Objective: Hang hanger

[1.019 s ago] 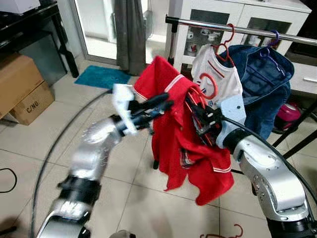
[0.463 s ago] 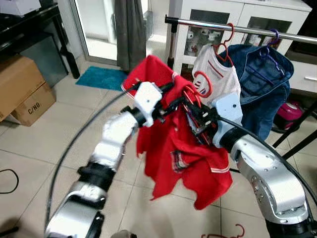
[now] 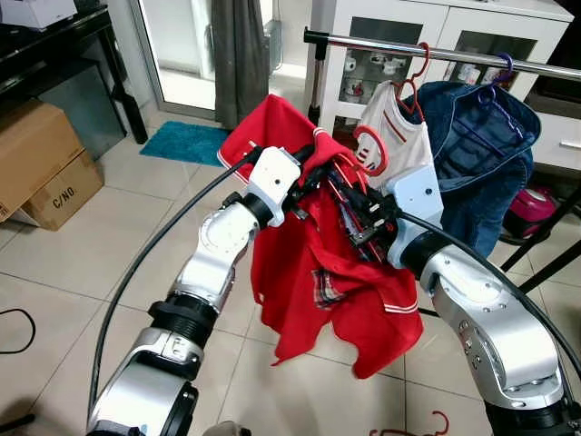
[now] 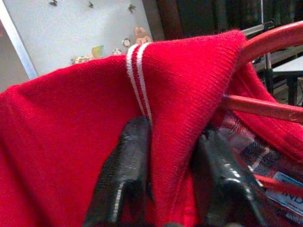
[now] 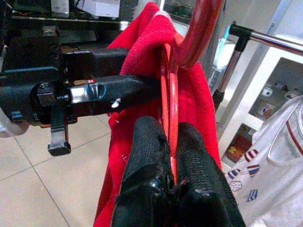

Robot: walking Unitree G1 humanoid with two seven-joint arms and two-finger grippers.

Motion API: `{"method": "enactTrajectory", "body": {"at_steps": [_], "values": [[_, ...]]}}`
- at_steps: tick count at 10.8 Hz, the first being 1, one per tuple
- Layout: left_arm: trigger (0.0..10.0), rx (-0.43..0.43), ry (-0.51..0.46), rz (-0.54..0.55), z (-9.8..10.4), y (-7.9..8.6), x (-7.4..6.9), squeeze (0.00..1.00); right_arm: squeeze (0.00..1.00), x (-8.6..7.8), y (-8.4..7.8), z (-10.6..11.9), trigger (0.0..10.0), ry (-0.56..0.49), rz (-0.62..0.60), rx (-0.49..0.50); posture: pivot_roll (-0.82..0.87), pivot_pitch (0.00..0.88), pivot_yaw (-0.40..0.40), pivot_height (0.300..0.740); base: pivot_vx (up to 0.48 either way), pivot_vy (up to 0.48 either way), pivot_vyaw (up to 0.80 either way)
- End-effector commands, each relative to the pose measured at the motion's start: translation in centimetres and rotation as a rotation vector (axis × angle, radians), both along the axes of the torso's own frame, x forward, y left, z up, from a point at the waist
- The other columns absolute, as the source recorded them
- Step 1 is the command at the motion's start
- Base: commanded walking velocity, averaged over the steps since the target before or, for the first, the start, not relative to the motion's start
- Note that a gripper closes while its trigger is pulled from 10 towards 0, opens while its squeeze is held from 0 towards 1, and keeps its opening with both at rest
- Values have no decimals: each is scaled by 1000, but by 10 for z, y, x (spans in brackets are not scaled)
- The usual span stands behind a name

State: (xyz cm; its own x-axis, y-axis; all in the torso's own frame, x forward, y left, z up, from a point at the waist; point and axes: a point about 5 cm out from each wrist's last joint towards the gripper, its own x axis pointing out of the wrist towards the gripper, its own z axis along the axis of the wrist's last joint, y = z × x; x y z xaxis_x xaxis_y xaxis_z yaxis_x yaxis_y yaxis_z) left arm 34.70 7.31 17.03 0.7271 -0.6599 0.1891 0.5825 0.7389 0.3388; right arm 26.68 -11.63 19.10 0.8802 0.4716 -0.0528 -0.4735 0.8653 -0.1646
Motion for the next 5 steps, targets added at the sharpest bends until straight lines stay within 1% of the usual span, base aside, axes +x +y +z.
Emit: {"method": "enactTrajectory", "body": {"at_steps": [1, 2, 3, 4, 5], "values": [[0, -7, -16, 7, 2, 1, 0, 0, 0, 2, -2, 12, 0, -48, -15, 3, -133, 0, 13, 740, 0, 0, 0], [0, -23, -7, 14, 2, 7, 0, 0, 0, 3, -4, 10, 0, -43, -27, -9, -134, 0, 14, 740, 0, 0, 0], [0, -14, -3, 25, 2, 11, 0, 0, 0, 3, -6, 9, 0, -40, -33, -16, -133, 0, 14, 740, 0, 0, 0], [0, 50, -25, 43, 1, 19, -1, 0, 0, 4, -9, 7, 0, -36, -43, -30, -134, 0, 12, 740, 0, 0, 0], [0, 89, -39, 58, 3, 27, 0, 0, 0, 3, -12, 6, 0, -33, -46, -47, -136, 0, 11, 740, 0, 0, 0]]}}
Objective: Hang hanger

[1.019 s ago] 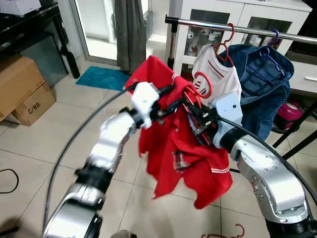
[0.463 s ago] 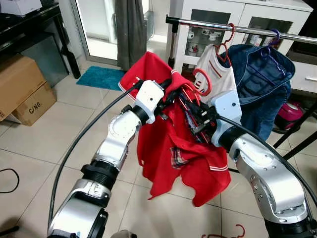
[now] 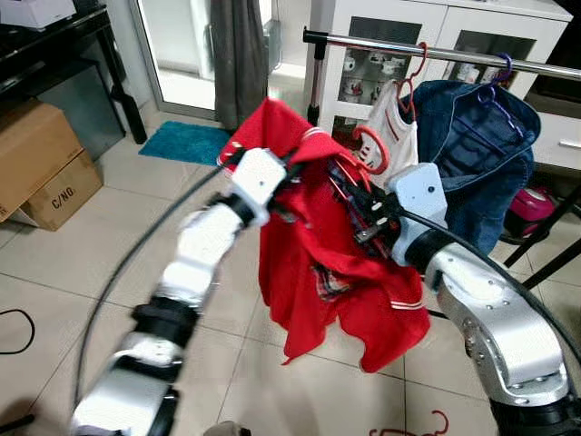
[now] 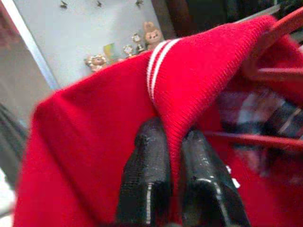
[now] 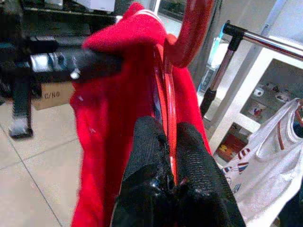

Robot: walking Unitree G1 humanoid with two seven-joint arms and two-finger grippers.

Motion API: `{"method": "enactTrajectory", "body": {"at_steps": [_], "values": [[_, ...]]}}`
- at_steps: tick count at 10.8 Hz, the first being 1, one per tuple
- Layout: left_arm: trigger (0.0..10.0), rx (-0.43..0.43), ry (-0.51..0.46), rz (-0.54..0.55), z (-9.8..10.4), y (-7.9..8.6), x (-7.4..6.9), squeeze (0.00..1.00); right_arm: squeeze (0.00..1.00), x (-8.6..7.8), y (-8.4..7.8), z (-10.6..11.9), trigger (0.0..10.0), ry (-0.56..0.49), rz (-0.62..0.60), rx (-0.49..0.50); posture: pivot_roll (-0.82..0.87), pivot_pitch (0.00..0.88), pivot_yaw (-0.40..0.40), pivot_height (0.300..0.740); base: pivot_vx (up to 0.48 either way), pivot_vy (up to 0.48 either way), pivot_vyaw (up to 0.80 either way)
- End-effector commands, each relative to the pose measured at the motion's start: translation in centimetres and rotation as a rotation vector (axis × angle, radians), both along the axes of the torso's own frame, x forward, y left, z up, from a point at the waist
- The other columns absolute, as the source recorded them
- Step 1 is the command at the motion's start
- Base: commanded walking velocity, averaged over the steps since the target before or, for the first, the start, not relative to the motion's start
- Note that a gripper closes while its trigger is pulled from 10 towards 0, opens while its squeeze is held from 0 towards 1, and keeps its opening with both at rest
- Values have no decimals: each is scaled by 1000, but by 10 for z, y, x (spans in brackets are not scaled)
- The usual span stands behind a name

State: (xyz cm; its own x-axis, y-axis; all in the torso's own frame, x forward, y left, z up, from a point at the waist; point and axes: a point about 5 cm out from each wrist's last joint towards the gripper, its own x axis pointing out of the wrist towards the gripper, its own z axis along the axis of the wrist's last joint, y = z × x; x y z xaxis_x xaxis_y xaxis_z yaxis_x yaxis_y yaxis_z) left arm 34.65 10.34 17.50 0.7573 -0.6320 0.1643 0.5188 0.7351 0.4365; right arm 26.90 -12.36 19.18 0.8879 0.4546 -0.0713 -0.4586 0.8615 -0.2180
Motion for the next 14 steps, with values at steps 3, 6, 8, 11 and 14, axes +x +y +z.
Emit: {"method": "enactTrajectory", "body": {"at_steps": [3, 6, 8, 11, 14], "values": [[0, 39, -47, 106, 26, 34, 8, 0, 0, -5, -14, -6, 0, -2, 64, -163, -137, 0, 1, 740, 0, 0, 0], [0, 45, -65, 192, 56, 63, 21, 0, 0, -37, -17, -36, 0, 131, 388, -343, -138, 0, -8, 740, 0, 0, 0], [0, 38, -30, 273, 58, 83, 27, 0, 0, -39, -29, -41, 0, 168, 373, -285, -141, 0, -9, 740, 0, 0, 0], [0, -187, 86, 408, 38, 107, 32, 0, 0, -44, -38, -43, 0, 189, 389, -115, -141, 0, -8, 740, 0, 0, 0], [0, -372, 218, 421, 17, 117, 35, 0, 0, -55, -38, -52, 0, 225, 428, -44, -142, 0, -6, 740, 0, 0, 0]]}}
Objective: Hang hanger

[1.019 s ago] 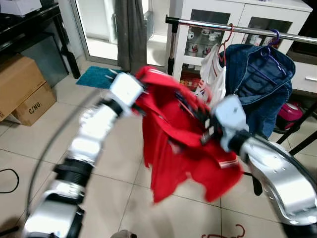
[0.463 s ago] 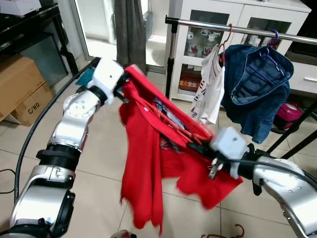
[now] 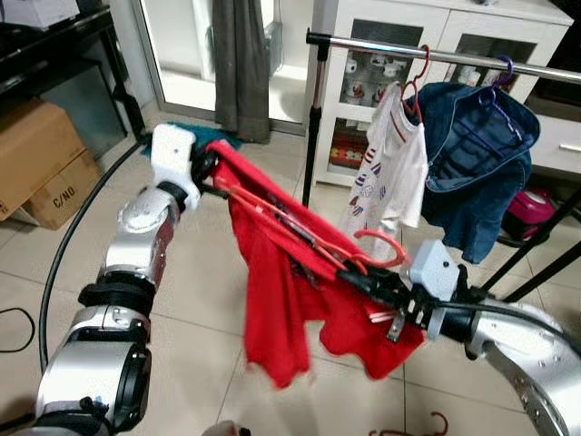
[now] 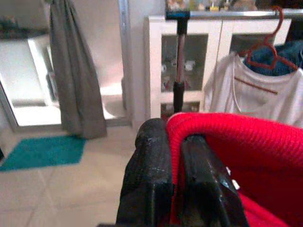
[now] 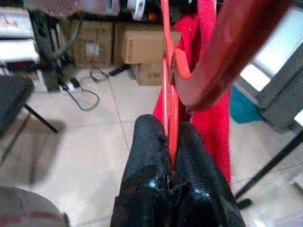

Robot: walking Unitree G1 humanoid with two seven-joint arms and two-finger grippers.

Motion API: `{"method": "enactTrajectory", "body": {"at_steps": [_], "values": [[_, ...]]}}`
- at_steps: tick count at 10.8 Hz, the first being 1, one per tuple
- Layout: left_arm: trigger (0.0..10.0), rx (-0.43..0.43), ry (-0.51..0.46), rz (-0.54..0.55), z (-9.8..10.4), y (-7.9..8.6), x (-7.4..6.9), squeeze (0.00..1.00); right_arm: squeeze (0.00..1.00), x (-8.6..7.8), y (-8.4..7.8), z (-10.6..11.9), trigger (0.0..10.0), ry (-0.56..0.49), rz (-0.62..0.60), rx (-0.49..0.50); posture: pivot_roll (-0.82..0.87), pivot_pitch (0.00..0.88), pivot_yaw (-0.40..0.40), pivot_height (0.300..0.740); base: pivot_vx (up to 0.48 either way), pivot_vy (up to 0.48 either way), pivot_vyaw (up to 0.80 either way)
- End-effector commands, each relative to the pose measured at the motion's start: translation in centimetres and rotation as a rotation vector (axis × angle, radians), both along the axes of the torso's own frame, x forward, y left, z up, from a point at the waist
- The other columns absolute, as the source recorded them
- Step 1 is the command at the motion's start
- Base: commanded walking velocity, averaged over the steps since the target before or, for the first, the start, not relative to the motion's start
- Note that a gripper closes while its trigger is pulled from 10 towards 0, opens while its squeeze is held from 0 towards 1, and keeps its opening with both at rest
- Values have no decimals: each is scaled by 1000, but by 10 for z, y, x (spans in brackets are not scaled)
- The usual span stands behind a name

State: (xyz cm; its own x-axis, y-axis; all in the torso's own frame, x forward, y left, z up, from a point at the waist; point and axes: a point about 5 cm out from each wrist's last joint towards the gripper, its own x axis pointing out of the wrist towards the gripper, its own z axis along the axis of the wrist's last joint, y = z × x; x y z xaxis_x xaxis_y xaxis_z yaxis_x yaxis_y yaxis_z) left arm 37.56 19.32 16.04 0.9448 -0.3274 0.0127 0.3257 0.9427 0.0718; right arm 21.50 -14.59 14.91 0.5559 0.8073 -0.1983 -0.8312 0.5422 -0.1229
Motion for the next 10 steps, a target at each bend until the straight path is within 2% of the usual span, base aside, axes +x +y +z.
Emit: {"method": "enactTrajectory", "body": {"at_steps": [1, 2, 3, 4, 6, 7, 8, 9, 10], "values": [[0, -57, -59, 97, 24, 22, 5, 0, 0, -1, -14, -8, 0, 56, -50, -19, -141, 0, -4, 740, 0, 0, 0], [0, -53, -43, 45, 20, 14, 4, 0, 0, 3, -11, -5, 0, 44, -78, 28, -140, 0, -4, 740, 0, 0, 0], [0, -15, -17, -117, 13, -12, -1, 0, 0, 17, -9, 3, 0, -4, -212, 132, -133, 0, -3, 740, 0, 0, 0], [0, 46, 18, -336, 3, -48, -16, 0, 0, 35, -11, 8, 0, -40, -422, 250, -132, 0, 0, 740, 0, 0, 0], [0, 78, 51, -486, -10, -85, -38, 0, 0, 45, -17, 9, 0, -11, -662, 466, -126, 0, 11, 740, 0, 0, 0], [0, 61, 74, -545, -18, -105, -51, 0, 0, 45, -18, 6, 0, 9, -741, 511, -127, 0, 23, 740, 0, 0, 0], [0, 60, 77, -564, -20, -111, -55, 0, 0, 45, -18, 3, 0, -4, -745, 462, -129, 0, 27, 740, 0, 0, 0], [0, 9, 69, -571, -17, -115, -68, 0, 0, 44, -26, -7, 0, -12, -844, 373, -126, 7, 31, 740, 0, 0, 0], [0, 15, 63, -515, -18, -104, -72, 0, 0, 43, -37, -15, 549, 2, -951, 341, -131, 5, 32, 740, 0, 0, 0]]}}
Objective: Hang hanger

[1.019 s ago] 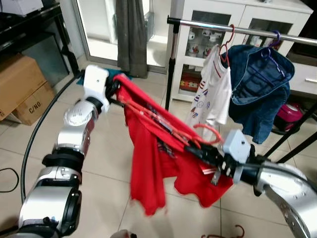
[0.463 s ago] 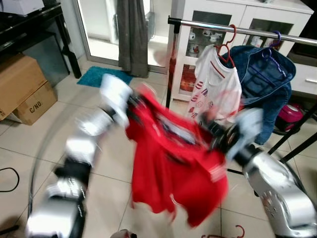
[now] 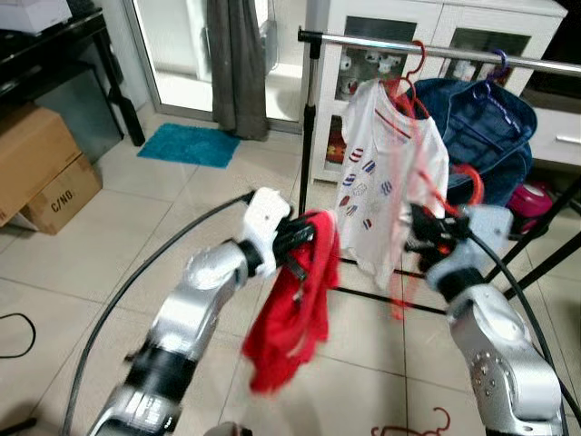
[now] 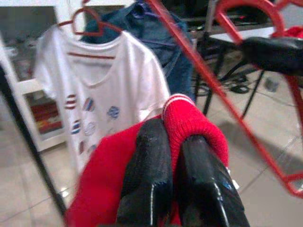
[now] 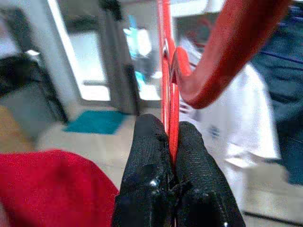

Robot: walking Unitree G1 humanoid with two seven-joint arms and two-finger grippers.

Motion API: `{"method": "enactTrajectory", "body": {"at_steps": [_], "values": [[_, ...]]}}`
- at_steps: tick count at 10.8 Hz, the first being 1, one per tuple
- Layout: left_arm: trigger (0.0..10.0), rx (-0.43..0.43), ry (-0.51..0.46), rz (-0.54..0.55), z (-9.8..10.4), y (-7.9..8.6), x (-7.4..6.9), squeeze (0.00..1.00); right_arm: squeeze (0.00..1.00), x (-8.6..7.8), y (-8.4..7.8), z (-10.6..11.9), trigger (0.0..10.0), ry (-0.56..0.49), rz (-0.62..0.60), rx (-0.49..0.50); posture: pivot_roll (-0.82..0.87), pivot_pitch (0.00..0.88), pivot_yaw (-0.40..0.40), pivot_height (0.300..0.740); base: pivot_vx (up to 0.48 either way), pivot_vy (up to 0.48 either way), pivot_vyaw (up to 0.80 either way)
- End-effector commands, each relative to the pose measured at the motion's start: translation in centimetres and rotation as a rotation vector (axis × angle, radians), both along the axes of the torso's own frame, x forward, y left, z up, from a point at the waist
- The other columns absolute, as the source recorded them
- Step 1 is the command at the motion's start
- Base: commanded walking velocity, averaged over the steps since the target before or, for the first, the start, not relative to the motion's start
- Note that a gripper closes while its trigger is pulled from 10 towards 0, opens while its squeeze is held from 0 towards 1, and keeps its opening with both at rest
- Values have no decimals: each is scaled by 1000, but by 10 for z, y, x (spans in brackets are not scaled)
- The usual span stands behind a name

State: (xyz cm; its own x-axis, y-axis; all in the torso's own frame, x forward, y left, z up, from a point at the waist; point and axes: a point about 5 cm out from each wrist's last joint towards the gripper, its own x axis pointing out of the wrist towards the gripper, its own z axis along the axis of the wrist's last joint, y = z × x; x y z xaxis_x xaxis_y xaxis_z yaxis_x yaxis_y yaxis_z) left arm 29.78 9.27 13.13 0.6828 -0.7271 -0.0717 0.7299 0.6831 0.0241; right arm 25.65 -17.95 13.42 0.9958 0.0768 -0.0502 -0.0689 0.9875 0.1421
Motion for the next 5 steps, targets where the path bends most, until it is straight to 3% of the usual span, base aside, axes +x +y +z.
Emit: {"method": "enactTrajectory", "body": {"at_steps": [1, 2, 3, 5], "values": [[8549, 6, -29, 102, 6, 17, 0, 0, 0, -7, -8, -4, 10000, 38, -25, -48, -151, 6, 39, 740, 0, 0, 0], [10000, 5, -9, 248, -7, 38, -8, 0, 0, -17, -12, -17, 10000, 146, -37, -159, -172, 18, 51, 740, 0, 0, -663], [10000, 38, 34, 355, -24, 53, -32, 0, 0, -37, -17, -26, 10000, 193, -39, -203, -147, 24, 35, 740, 0, 0, -775], [10000, 62, 37, 379, -25, 60, -49, 0, 0, -50, -22, -33, 10000, 222, -84, -177, -107, 26, -7, 740, 0, 0, -800]]}}
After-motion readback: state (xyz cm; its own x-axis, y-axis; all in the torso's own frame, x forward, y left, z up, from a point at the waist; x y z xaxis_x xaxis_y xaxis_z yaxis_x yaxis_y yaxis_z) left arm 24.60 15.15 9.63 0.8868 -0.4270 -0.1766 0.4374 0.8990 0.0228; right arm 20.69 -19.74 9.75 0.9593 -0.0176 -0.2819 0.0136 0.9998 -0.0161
